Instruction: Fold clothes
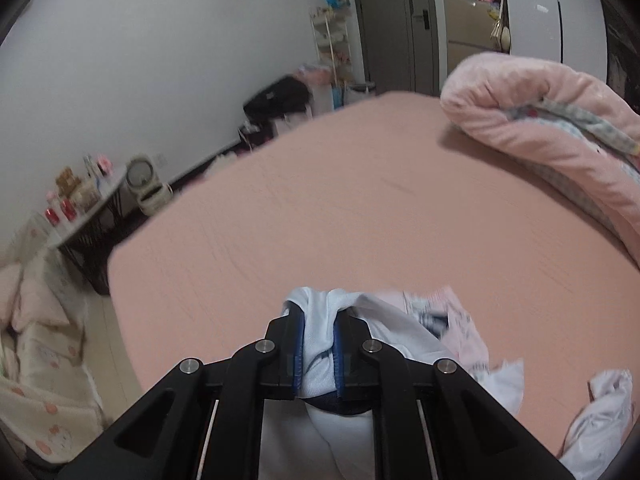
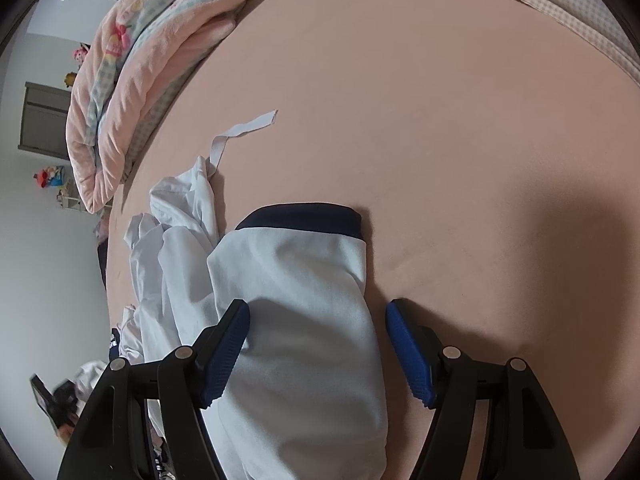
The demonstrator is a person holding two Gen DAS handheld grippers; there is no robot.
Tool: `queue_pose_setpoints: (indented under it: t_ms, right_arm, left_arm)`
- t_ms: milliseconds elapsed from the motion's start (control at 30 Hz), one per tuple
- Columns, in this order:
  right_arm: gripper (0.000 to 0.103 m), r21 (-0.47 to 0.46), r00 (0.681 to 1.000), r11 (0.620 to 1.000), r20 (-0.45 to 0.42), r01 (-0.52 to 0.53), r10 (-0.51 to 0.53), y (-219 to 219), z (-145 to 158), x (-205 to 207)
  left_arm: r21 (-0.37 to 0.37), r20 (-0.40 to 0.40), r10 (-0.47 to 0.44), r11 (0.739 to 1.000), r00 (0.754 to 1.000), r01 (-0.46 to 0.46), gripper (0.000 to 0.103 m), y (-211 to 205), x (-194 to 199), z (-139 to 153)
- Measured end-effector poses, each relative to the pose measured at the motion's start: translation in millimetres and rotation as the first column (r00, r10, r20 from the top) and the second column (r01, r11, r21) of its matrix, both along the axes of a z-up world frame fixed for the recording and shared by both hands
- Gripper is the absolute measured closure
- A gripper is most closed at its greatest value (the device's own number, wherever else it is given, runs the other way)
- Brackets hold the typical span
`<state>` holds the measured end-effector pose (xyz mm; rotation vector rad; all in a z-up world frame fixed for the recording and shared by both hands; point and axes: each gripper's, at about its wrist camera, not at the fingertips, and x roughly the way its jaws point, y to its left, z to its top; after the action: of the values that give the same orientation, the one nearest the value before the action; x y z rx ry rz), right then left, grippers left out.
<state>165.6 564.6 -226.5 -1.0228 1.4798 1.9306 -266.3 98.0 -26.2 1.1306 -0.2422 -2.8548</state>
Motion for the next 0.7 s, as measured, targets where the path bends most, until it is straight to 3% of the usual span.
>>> queue_pose_setpoints:
  t_ms: [133,233,333,500,567,600,633,700]
  right_arm:
    - [0.033,0.013,1.000,1.000,0.008,-0.003,0.003,-2.6,0.6,3.5]
    - [0.033,0.036,1.000,0.999,0.015,-0.007,0.007,-6.3,2.2,5.8]
    - [0.033,0.052,1.000,0.999,0.024,-0.018,0.017,-8.8,3.1,5.6]
    - [0.033,0.044,0.999,0.999,0.026,-0.026,0.025,-7.4,3.2,7.0]
    - [0.033,0.038,0.999,0.999,0.024,-0.029,0.028,-6.7,3.0,10.2]
    - [0.033,0.036,0.999,0.999,0.022,-0.029,0.028,-6.3,2.5,9.9]
    - [0.033,0.034,0.999,0.999,0.020,-0.028,0.027,-6.0,1.9,9.4]
    - [0.033,0.032,1.000,0.999,0.015,-0.025,0.024,-6.1,1.1,8.3]
  left_arm:
    - [-0.044,-0.041,0.029,0.999,0.999,-0.030,0.093,3.7,-18.3,15.1]
    - [-0.026,0.026,0.069,0.997,0.997,-0.069,0.093,-1.9,-29.9,-3.7]
    - [-0.053,0.110,0.100,0.994,0.989,-0.094,0.092,-7.3,-35.6,-37.7]
    - [0.074,0.238,0.115,0.988,0.964,-0.136,0.091,-36.3,-39.4,-66.9]
    - [0.125,0.289,0.102,0.982,0.952,-0.144,0.080,-46.3,-42.2,-65.8]
    - [0.152,0.301,0.096,0.977,0.949,-0.147,0.060,-51.4,-42.1,-62.5]
    - [0.192,0.292,0.091,0.970,0.952,-0.152,0.026,-57.6,-38.7,-55.7]
    - [0.270,0.273,0.083,0.950,0.958,-0.160,0.001,-70.1,-32.0,-42.2]
